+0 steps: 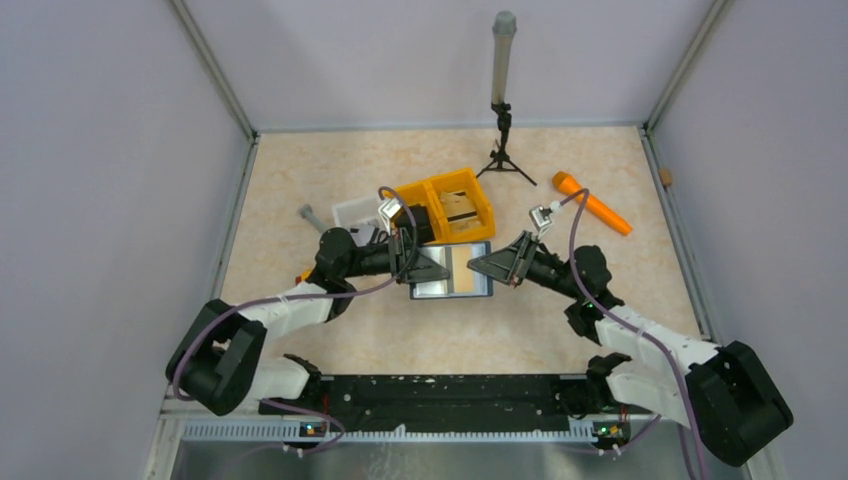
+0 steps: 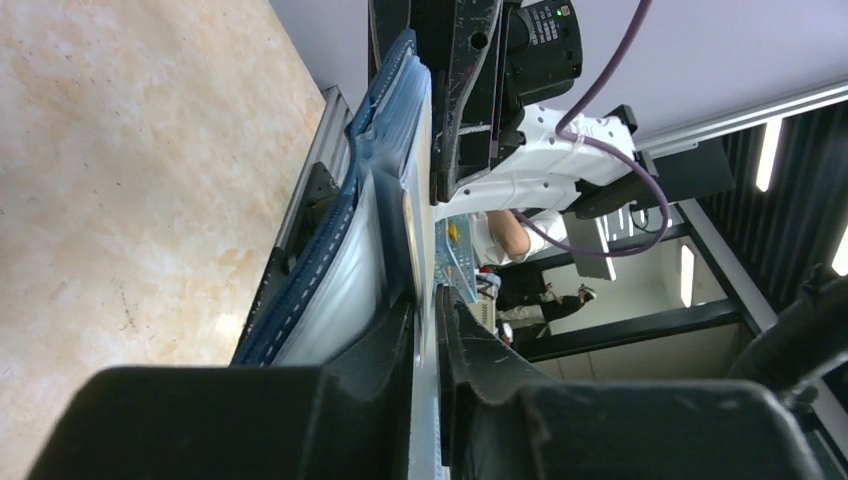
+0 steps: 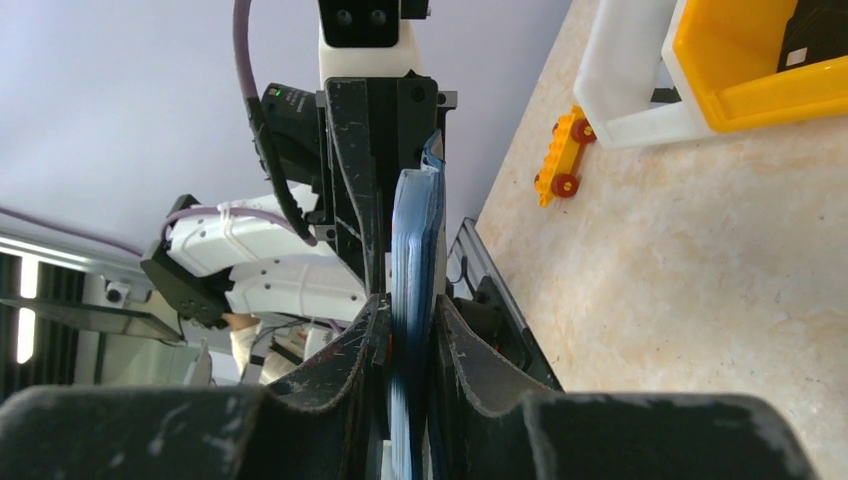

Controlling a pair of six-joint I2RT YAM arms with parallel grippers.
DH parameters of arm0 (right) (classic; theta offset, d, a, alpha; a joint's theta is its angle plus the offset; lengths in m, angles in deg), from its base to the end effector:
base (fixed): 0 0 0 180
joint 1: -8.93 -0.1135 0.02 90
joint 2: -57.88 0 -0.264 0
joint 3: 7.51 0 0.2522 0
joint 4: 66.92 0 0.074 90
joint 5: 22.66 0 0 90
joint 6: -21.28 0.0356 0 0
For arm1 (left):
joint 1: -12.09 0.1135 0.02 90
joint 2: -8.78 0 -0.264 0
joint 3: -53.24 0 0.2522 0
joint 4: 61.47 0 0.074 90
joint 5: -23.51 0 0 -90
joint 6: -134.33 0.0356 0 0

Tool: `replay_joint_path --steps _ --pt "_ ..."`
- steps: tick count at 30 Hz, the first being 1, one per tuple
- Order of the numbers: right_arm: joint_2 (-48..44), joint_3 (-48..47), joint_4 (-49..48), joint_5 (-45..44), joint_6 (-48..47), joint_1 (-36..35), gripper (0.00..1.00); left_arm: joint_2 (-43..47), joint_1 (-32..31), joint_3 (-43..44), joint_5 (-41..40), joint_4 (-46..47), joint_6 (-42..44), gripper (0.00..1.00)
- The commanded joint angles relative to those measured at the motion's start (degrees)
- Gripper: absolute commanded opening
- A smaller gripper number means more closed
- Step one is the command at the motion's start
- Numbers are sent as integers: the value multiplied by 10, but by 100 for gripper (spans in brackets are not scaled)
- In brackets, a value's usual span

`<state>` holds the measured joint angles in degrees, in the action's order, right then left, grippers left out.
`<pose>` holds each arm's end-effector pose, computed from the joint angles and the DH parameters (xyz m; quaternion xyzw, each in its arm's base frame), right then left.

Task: Take the credit cards out of the card holder
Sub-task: Remove the credit card from the card holder.

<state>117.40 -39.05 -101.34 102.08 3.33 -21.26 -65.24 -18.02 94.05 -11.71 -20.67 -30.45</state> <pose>0.1725 0.1238 0.2343 0.0192 0.6735 0.6789 0.2919 0.2034 -0.1516 0.2417 0.0979 0.6726 -0.7143 0.1669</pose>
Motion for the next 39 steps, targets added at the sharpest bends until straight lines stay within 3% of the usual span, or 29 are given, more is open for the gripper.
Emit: replay_joint_path --steps 1,8,15,31,39 --pt "-27 -36 67 -10 -76 2 0 -11 -1 3 -4 127 -44 14" --pt "-42 -42 133 -20 -130 2 0 -42 1 -3 4 215 -99 10" --pt "-42 -34 102 1 -104 22 0 -31 29 -24 19 245 -119 0" --pt "-31 -37 72 17 -77 30 0 -9 55 -53 33 235 -106 0" --pt "-14 -32 21 36 -44 32 0 11 47 -44 26 150 -54 0"
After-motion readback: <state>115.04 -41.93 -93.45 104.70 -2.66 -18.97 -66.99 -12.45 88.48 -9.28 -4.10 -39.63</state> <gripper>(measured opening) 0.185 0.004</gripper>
